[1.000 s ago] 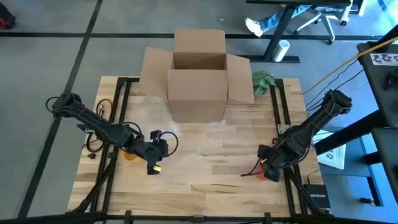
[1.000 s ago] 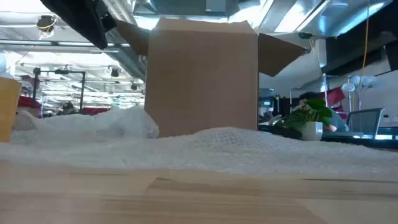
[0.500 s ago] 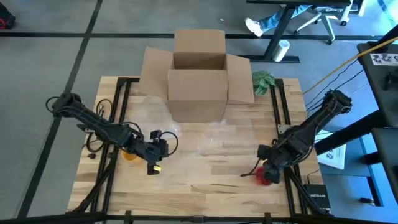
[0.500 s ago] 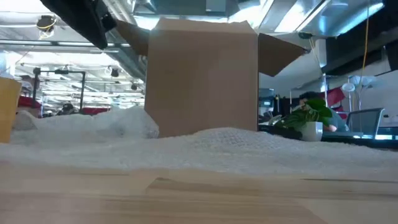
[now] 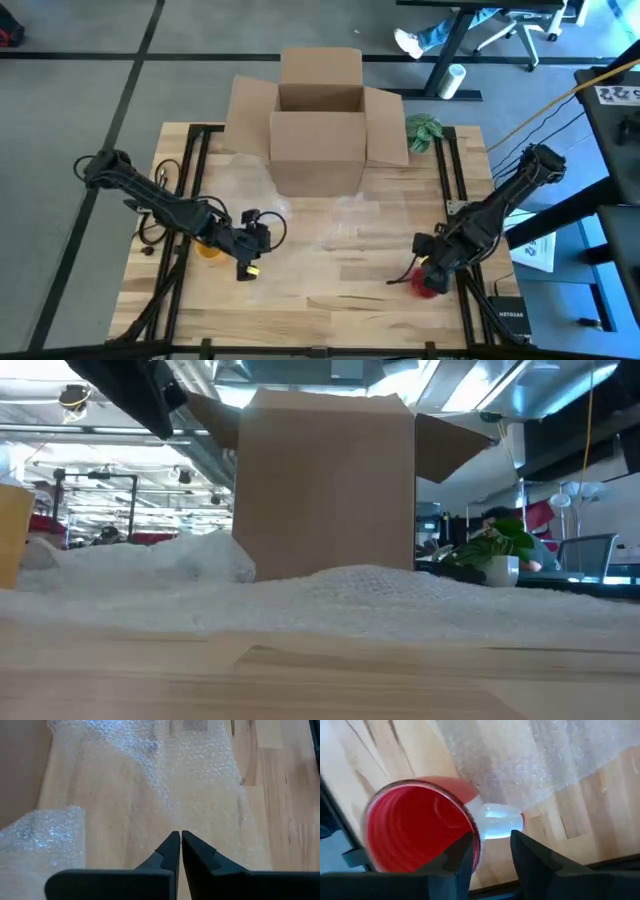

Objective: Wrap mug
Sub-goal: Wrap the red mug with the bubble wrap

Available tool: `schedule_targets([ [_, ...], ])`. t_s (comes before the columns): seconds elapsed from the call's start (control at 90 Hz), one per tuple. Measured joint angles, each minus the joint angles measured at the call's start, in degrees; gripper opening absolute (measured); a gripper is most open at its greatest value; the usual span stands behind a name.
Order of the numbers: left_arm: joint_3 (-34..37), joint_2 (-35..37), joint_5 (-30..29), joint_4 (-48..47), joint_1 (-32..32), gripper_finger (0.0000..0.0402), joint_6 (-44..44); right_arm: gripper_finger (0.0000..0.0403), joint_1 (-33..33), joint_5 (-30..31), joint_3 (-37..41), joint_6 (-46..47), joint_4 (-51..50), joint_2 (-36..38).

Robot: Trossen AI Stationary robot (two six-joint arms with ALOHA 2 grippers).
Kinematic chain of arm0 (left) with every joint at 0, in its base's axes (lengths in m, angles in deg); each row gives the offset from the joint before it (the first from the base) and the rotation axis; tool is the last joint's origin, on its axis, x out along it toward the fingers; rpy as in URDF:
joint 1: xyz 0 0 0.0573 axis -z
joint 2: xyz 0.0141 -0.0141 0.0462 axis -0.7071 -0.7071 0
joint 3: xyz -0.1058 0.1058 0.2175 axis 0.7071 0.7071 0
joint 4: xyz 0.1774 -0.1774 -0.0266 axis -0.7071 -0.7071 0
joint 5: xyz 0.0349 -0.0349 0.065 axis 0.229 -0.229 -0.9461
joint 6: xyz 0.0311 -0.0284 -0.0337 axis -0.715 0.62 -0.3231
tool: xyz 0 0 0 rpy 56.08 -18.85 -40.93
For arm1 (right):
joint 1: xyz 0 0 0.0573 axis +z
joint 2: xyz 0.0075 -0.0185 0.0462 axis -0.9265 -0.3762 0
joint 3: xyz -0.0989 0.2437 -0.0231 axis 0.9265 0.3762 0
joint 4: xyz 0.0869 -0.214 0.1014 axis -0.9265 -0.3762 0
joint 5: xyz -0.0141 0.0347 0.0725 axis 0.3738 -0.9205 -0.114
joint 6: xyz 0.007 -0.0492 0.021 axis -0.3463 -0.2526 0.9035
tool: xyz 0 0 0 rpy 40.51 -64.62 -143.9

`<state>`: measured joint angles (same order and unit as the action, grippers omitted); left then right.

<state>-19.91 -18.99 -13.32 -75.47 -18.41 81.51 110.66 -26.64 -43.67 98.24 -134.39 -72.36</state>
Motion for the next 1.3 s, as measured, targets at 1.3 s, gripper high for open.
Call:
schedule_targets([
  [1.3,0.0,0.0,0.0,0.0,0.0,0.0000,-1.6,0.0000,-2.1,4.7,-2.2,-1.7,6.8,0.0],
])
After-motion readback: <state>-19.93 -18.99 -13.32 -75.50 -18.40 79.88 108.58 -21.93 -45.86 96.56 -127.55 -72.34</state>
